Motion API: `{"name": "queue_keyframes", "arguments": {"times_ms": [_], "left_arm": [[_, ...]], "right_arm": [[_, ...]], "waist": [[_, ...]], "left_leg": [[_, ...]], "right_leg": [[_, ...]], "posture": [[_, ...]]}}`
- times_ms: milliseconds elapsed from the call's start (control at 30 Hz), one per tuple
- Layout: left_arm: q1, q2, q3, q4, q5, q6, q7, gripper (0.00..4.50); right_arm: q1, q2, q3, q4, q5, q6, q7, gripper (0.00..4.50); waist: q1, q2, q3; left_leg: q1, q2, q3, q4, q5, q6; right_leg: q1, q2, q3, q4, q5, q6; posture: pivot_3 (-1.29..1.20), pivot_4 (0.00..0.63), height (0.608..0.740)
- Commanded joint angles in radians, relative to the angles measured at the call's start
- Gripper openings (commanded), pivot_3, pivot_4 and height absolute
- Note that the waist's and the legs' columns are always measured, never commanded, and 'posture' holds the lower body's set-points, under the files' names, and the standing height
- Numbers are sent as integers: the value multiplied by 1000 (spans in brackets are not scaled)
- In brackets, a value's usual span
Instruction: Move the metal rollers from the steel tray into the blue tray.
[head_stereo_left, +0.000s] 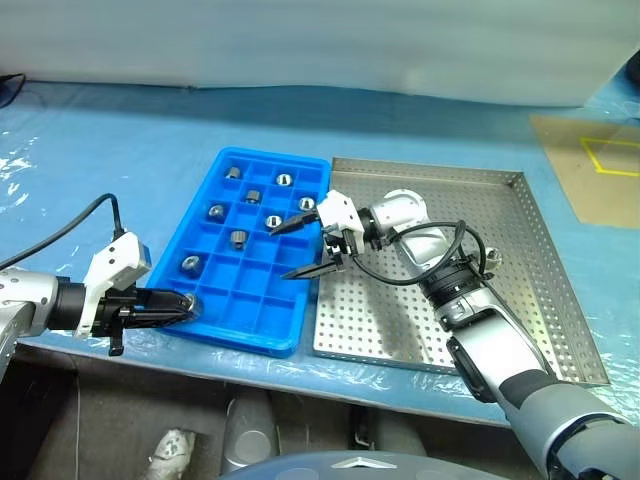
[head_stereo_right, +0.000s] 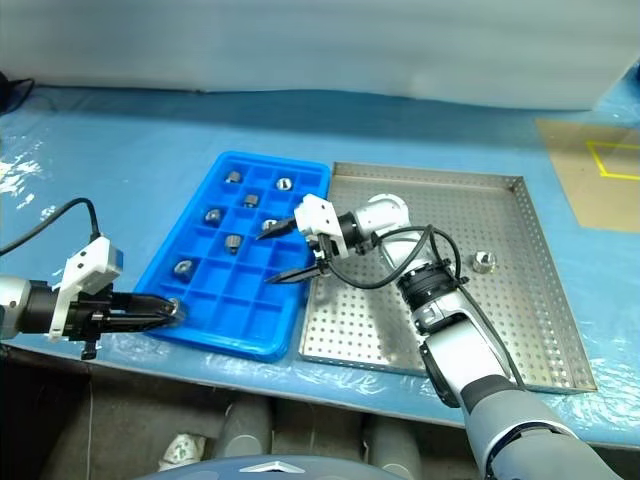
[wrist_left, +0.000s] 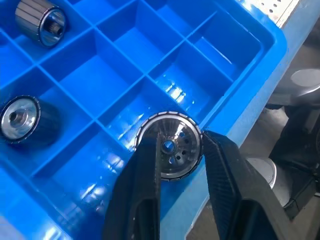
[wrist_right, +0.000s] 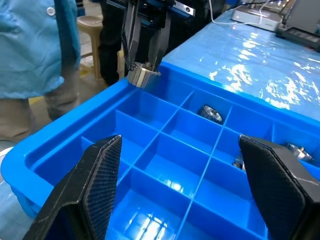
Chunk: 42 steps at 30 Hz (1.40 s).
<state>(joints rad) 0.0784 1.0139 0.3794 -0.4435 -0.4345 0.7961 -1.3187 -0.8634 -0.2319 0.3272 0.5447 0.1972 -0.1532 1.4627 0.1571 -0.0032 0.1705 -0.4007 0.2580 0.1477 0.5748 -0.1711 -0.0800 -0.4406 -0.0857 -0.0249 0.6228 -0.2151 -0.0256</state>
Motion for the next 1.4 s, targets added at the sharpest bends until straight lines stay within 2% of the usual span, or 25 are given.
{"name": "queue_keyframes", "arguments": {"times_ms": [33,400,967,1033,1167,1400], "left_arm": [[-11,7,11,16,-14,-20,47,910],[-151,-7,-115,55,-67,-33,118,910],[-150,65,-186,130,-72,-96,75,910],[-150,63,-200,141,-49,-124,81,1635],[-170,56,-218,155,-49,-124,94,2786],[-278,43,-238,223,-40,-160,105,2786]], "right_arm": [[-22,4,-17,-2,7,-21,17,3855],[-10,-18,-27,-23,5,-15,5,3855],[22,-51,-32,-83,15,23,-11,3855],[23,-51,-32,-84,14,23,-13,3855],[23,-52,-31,-85,14,22,-17,3855],[26,-63,-37,-90,14,23,-27,3855]], "waist": [[3,0,0],[-1,0,0],[-5,0,0],[-5,0,0],[-5,0,0],[-6,-1,0]], "left_leg": [[0,0,0,0,0,0],[0,0,0,1,3,-4],[2,2,-1,1,4,-6],[2,2,-1,1,4,-6],[2,2,-1,1,4,-6],[3,2,-1,2,5,-8]], "right_leg": [[0,0,0,0,0,0],[0,1,0,1,0,0],[0,4,1,2,0,0],[0,4,1,2,0,0],[0,4,1,2,0,0],[0,4,1,5,0,0]], "posture": [[358,150,740],[308,150,740],[272,150,740],[271,150,740],[265,150,740],[227,150,740]]}}
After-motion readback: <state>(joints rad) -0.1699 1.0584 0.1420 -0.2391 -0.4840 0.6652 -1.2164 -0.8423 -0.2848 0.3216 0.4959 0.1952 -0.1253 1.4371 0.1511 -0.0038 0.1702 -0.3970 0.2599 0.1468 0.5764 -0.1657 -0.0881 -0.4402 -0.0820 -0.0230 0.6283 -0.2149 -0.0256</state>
